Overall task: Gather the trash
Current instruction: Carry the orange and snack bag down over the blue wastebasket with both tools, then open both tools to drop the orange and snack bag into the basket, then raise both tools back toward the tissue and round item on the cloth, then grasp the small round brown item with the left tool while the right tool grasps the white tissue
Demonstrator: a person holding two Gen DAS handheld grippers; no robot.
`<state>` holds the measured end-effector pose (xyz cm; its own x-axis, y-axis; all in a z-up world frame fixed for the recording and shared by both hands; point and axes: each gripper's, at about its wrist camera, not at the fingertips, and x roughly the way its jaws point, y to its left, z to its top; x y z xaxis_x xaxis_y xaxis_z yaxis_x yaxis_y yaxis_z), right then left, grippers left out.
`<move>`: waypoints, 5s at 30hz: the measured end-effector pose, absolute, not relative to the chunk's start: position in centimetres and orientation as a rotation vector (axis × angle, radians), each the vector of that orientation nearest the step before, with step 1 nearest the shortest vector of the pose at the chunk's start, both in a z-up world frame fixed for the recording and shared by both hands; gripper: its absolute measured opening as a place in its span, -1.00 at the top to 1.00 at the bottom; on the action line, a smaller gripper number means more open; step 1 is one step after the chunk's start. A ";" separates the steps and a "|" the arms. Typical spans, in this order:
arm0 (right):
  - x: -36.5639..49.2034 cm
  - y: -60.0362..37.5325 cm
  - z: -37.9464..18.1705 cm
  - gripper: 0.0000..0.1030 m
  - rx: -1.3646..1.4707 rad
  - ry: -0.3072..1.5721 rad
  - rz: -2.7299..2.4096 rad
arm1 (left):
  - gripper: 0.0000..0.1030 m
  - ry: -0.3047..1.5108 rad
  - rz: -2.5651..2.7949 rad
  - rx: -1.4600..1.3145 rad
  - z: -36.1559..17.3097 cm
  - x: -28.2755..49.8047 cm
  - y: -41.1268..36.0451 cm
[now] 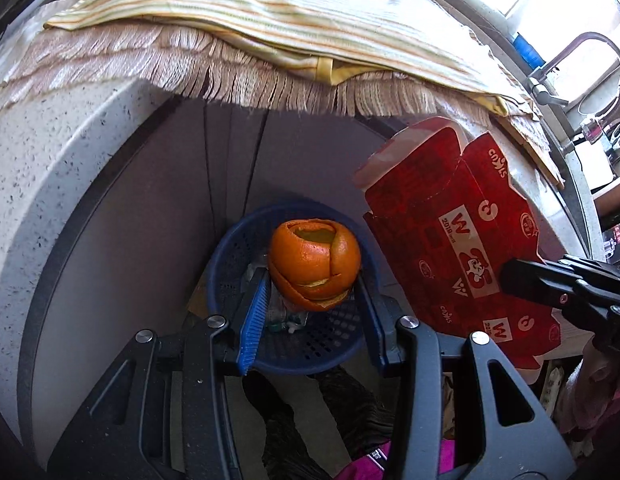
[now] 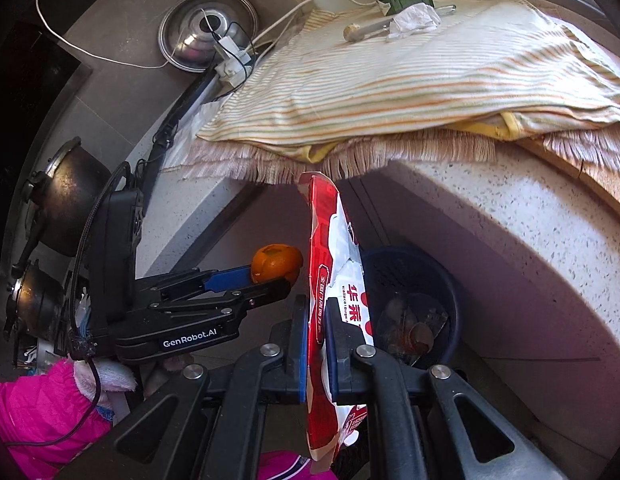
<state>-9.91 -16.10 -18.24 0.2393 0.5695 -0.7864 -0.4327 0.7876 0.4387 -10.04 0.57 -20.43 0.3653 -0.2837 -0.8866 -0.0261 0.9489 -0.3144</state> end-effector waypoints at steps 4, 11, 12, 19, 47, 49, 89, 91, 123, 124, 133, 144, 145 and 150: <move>-9.9 -15.9 -20.1 0.89 0.116 1.166 0.656 | 0.15 1.212 -0.172 -0.278 -21.6 -9.9 0.1; -9.6 -16.0 -22.5 0.89 0.101 1.199 0.614 | 0.15 1.253 -0.170 -0.257 -23.5 -9.7 -0.7; -9.6 -16.0 -22.8 0.89 0.098 1.204 0.611 | 0.15 1.257 -0.170 -0.253 -23.7 -9.4 -1.1; -9.1 -15.6 -24.5 0.87 0.089 1.228 0.589 | 0.15 1.277 -0.162 -0.228 -24.5 -9.2 -1.3; -6.9 -13.6 -24.8 -0.27 0.080 1.231 0.539 | -0.12 1.313 -0.116 -0.181 -26.3 -8.2 -1.8; -6.9 -13.6 -24.5 -0.35 0.082 1.224 0.535 | -0.23 1.309 -0.114 -0.183 -26.3 -8.3 -1.4; 3.5 -20.8 -8.4 -0.79 0.237 0.908 0.580 | -0.36 0.928 -0.022 -0.329 -9.7 0.9 2.8; 5.9 -21.1 -8.0 -0.79 0.224 0.903 0.591 | -0.36 0.915 0.002 -0.344 -9.0 2.9 3.0; 26.1 -14.0 -13.6 -0.68 -0.018 1.112 0.743 | -0.36 1.060 0.132 -0.627 -13.8 23.1 6.8; 26.4 -13.7 -13.9 -0.68 -0.019 1.121 0.742 | -0.36 1.065 0.135 -0.636 -14.1 23.3 6.9; 27.3 -11.4 -15.3 -0.58 -0.087 1.148 0.731 | -0.36 1.085 0.139 -0.678 -15.6 24.2 7.5; 27.3 -10.1 -15.8 0.14 -0.204 1.126 0.667 | 0.36 1.093 0.113 -0.612 -15.1 24.9 5.8; 27.2 -10.1 -15.8 0.20 -0.213 1.123 0.658 | 0.36 1.091 0.120 -0.587 -14.9 25.0 5.4; 27.2 -10.7 -15.7 0.77 -0.203 1.111 0.665 | 0.37 1.080 0.122 -0.577 -14.8 24.7 5.2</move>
